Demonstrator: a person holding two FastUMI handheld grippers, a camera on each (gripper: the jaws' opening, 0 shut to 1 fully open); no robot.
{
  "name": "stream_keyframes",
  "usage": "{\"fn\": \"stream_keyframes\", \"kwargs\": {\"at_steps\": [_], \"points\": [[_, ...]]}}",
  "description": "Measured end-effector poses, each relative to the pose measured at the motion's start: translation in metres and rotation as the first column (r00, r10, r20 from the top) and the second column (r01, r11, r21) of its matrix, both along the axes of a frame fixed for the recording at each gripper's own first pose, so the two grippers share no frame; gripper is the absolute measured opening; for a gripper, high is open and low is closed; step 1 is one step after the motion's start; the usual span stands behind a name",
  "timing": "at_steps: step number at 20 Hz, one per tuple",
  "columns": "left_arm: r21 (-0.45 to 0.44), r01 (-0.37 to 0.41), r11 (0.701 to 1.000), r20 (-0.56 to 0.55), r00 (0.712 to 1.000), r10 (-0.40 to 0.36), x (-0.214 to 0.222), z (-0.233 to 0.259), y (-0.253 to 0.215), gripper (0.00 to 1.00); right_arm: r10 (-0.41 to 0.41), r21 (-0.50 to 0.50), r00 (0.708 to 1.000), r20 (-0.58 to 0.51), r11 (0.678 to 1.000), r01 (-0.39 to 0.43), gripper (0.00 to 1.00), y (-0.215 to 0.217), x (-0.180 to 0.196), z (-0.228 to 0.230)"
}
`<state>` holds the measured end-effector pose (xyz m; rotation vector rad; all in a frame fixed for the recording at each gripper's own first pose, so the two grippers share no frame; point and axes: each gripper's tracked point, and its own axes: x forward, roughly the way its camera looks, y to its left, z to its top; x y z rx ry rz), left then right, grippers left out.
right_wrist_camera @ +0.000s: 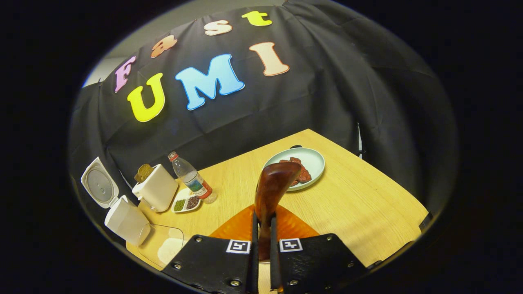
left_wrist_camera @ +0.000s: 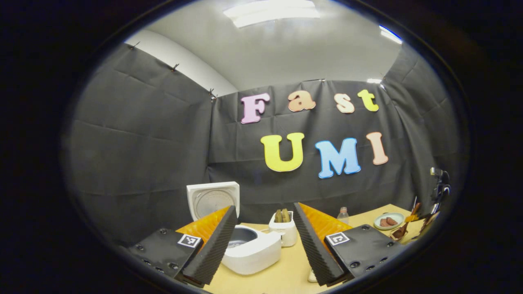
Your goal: Close the left gripper, press the button to open the rice cooker; take a wooden spoon from the chopstick holder with the right hand, scoop a spoonful of rice and pour it into the rice cooker, then put the wooden spoon back into the chopstick holder.
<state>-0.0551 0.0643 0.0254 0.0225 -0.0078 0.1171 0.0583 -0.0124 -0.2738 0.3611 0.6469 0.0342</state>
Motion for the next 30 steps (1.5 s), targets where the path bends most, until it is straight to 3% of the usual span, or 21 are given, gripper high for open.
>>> {"fn": "stream_keyframes", "kwargs": {"at_steps": [3,5,7,8,9,10,12,13,17,21,30], "points": [[-0.01,0.012,1.0,0.003,1.0,-0.012,0.003,0.0,-0.005,0.95,0.009,-0.013,1.0,0.003,1.0,-0.009,0.16,-0.006,-0.008,0.001],[-0.012,0.022,1.0,0.006,1.0,-0.022,0.006,0.0,-0.008,0.95,-0.001,-0.046,0.999,0.032,0.999,0.003,0.27,-0.016,-0.009,0.009],[-0.012,0.031,0.999,0.009,0.999,-0.03,0.01,0.001,-0.01,0.95,0.002,-0.094,0.998,0.058,0.996,0.003,0.55,-0.024,-0.013,0.017],[-0.014,0.034,0.999,0.011,0.999,-0.034,0.013,0.002,-0.012,0.95,0.004,-0.122,0.998,0.07,0.992,0.005,0.89,-0.03,-0.015,0.022],[-0.018,0.037,0.999,0.01,0.999,-0.037,0.015,0.001,-0.013,0.95,0.004,-0.147,0.997,0.081,0.989,0.008,0.88,-0.031,-0.016,0.026],[-0.023,0.039,0.999,0.01,0.999,-0.039,0.018,0.001,-0.014,0.95,0.001,-0.174,0.995,0.097,0.985,0.016,1.0,-0.037,-0.017,0.035],[-0.024,0.038,0.999,0.011,0.999,-0.038,0.023,0.003,-0.013,0.99,-0.005,-0.204,0.99,0.139,0.978,0.034,0.99,-0.041,-0.018,0.056],[-0.021,0.036,0.999,0.009,0.999,-0.036,0.027,0.002,-0.011,0.92,-0.006,-0.204,0.986,0.166,0.978,0.04,1.0,-0.041,-0.019,0.07],[-0.028,0.023,0.999,-0.004,1.0,-0.023,0.041,-0.004,-0.001,0.99,0.031,-0.25,0.965,0.262,0.968,0.037,0.99,-0.038,-0.025,0.124],[-0.025,-0.021,0.999,-0.031,0.999,0.02,0.065,-0.011,0.026,0.92,0.051,-0.282,0.939,0.341,0.958,0.05,0.99,-0.029,-0.032,0.173],[-0.011,-0.085,0.996,-0.023,0.996,0.085,0.134,0.004,0.098,0.95,0.054,-0.311,0.907,0.417,0.946,0.087,0.99,-0.001,-0.051,0.217]]}}
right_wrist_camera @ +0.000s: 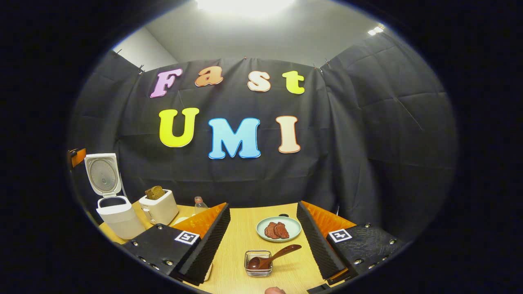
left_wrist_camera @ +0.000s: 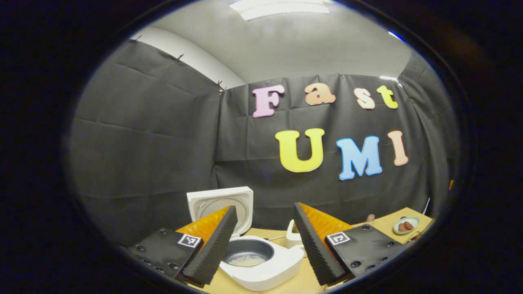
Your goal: Close the left gripper, press the button to open the rice cooker; take a wooden spoon from the chopstick holder with the right hand, scoop a spoonful of rice and pour it into the rice cooker, then put the wooden spoon back into the chopstick holder.
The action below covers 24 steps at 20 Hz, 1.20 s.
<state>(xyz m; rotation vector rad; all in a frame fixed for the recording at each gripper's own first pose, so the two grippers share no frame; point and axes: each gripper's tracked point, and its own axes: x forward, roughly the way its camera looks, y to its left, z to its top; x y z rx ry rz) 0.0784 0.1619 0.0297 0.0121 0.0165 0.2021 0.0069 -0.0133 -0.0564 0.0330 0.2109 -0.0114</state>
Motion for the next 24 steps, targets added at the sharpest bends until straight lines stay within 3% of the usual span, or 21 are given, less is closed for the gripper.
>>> {"fn": "stream_keyframes", "kwargs": {"at_steps": [2,5,8,15,23,24], "points": [[0.001,-0.015,1.0,0.002,1.0,0.015,0.019,0.003,0.018,0.92,-0.011,-0.012,1.0,0.01,1.0,0.011,0.99,0.004,-0.003,0.003],[0.004,-0.04,0.999,0.006,0.999,0.04,0.052,0.01,0.048,0.96,-0.023,-0.014,1.0,0.014,1.0,0.024,0.99,0.014,-0.009,0.008],[-0.007,-0.065,0.998,-0.002,0.998,0.065,0.087,0.008,0.077,0.92,-0.04,-0.008,0.999,0.012,0.999,0.04,0.99,0.02,-0.013,0.008],[-0.057,-0.121,0.991,-0.04,0.992,0.119,0.166,-0.011,0.143,0.95,-0.097,-0.025,0.995,0.007,0.995,0.097,0.99,0.022,-0.025,0.006],[-0.005,-0.203,0.979,-0.065,0.977,0.202,0.233,-0.031,0.196,0.92,-0.156,-0.032,0.987,-0.034,0.987,0.155,0.99,0.013,-0.036,-0.01],[-0.003,-0.214,0.977,-0.075,0.974,0.213,0.237,-0.037,0.2,0.95,-0.158,-0.039,0.987,-0.038,0.987,0.156,0.99,0.013,-0.036,-0.011]]}}
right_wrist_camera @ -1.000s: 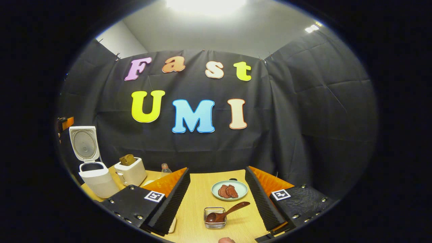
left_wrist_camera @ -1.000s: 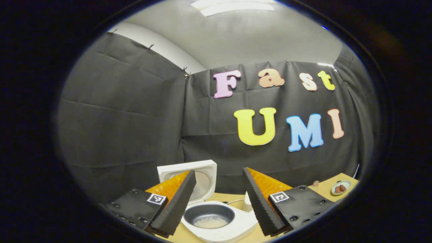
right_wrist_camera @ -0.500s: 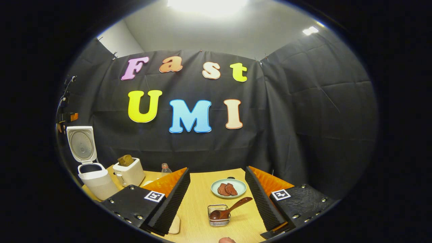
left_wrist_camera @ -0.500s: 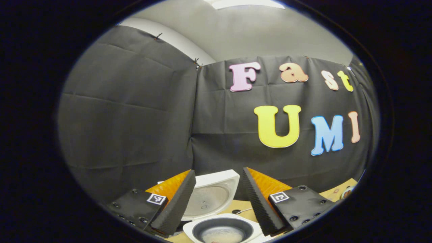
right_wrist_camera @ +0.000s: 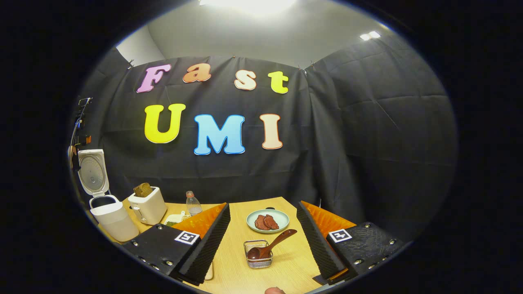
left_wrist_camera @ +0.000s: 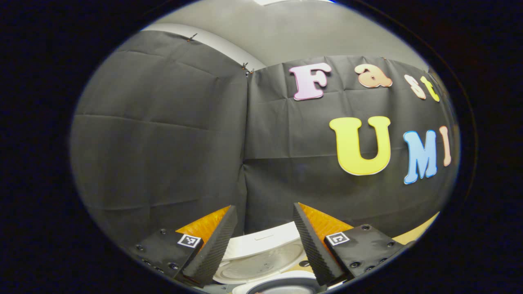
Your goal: Close the left gripper, press the button to open the rice cooker; take a wooden spoon from the chopstick holder with the right hand, scoop a spoonful of rice and pour it into the rice cooker, then put the wooden spoon back into the chopstick holder.
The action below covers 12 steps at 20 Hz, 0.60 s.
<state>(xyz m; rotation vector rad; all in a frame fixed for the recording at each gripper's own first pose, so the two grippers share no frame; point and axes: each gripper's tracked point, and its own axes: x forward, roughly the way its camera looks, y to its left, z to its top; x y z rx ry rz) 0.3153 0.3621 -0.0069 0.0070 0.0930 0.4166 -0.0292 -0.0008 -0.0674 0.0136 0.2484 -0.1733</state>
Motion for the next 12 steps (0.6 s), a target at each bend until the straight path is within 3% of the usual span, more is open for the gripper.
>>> {"fn": "stream_keyframes", "kwargs": {"at_steps": [2,7,12], "points": [[-0.001,-0.013,1.0,-0.023,1.0,0.013,0.006,-0.012,0.006,0.92,0.002,-0.012,1.0,-0.003,1.0,-0.002,0.99,0.0,0.001,0.0],[-0.034,-0.059,0.998,-0.117,0.992,0.054,0.02,-0.049,0.017,0.95,0.007,-0.018,1.0,0.001,1.0,-0.007,0.99,-0.004,0.002,0.004],[-0.028,-0.082,0.996,-0.119,0.99,0.078,0.016,-0.052,0.013,0.96,0.02,-0.039,1.0,-0.002,0.999,-0.02,0.99,-0.014,0.001,0.006]]}}
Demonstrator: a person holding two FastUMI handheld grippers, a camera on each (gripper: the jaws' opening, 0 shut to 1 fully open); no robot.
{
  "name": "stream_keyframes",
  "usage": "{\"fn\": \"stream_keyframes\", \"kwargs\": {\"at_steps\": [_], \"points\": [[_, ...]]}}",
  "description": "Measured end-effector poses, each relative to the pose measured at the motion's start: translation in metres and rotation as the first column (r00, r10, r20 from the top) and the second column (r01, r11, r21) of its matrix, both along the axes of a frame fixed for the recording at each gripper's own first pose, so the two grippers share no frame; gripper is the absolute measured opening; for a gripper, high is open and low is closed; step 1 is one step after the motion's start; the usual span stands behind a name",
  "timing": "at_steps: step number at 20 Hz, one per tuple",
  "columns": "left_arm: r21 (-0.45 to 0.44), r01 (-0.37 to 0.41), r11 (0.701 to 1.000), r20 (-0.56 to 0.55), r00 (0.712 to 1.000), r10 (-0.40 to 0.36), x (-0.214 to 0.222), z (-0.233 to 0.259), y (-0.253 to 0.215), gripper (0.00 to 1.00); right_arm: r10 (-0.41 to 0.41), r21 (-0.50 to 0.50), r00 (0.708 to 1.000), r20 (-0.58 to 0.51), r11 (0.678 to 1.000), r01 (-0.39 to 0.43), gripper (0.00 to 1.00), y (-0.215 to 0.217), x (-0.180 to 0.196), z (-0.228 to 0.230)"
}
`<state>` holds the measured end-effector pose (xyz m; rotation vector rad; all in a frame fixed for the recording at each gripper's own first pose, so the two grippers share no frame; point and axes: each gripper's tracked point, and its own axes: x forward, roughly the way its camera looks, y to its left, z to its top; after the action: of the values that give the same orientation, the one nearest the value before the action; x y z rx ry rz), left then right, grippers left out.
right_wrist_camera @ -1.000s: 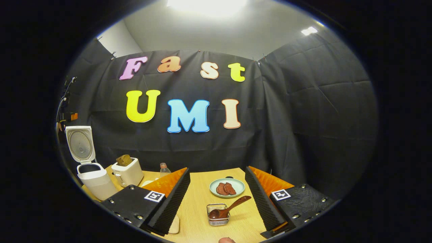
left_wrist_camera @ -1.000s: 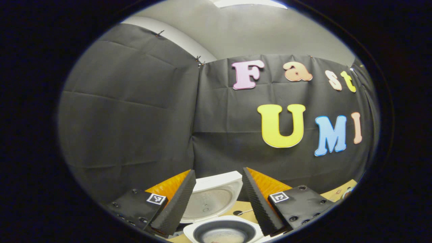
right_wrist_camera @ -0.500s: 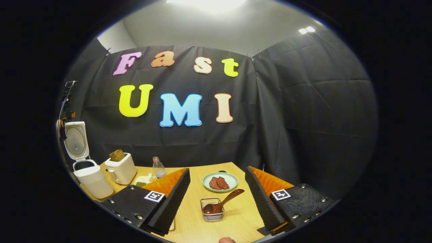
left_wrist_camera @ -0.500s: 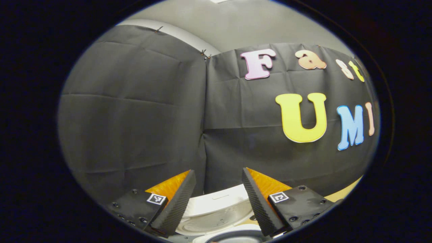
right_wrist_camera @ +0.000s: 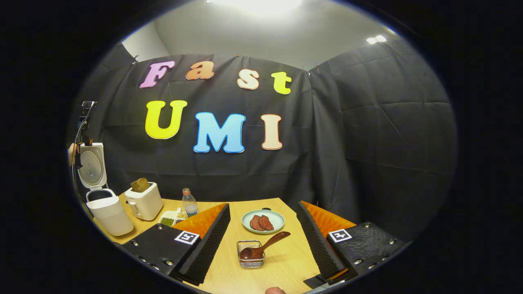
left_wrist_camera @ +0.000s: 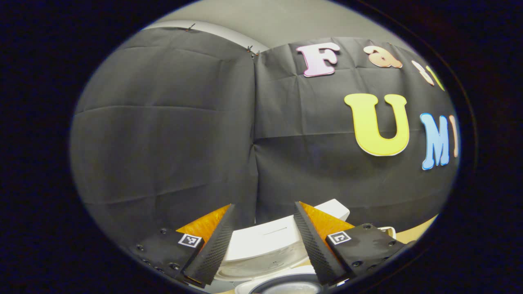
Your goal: Close the left gripper, press the button to open the rice cooker; take a wooden spoon from the chopstick holder with the right hand, scoop a spoonful of rice and pour it into the rice cooker, then put the wooden spoon back into the chopstick holder.
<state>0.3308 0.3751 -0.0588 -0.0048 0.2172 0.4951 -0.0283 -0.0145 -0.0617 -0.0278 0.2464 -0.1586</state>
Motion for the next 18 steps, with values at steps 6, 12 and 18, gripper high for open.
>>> {"fn": "stream_keyframes", "kwargs": {"at_steps": [6,12,18], "points": [[0.026,0.011,1.0,-0.002,1.0,-0.011,-0.021,-0.001,-0.037,0.98,0.017,0.011,1.0,-0.002,1.0,-0.017,0.99,-0.014,-0.001,-0.002],[0.04,0.017,0.999,-0.01,1.0,-0.017,-0.044,-0.011,-0.069,0.99,0.049,0.011,0.999,-0.015,0.999,-0.049,0.99,-0.03,0.001,-0.005],[0.033,0.011,0.999,-0.031,0.999,-0.01,-0.064,-0.024,-0.101,0.99,0.108,-0.039,0.993,-0.041,0.993,-0.11,0.99,-0.033,0.002,-0.009]]}}
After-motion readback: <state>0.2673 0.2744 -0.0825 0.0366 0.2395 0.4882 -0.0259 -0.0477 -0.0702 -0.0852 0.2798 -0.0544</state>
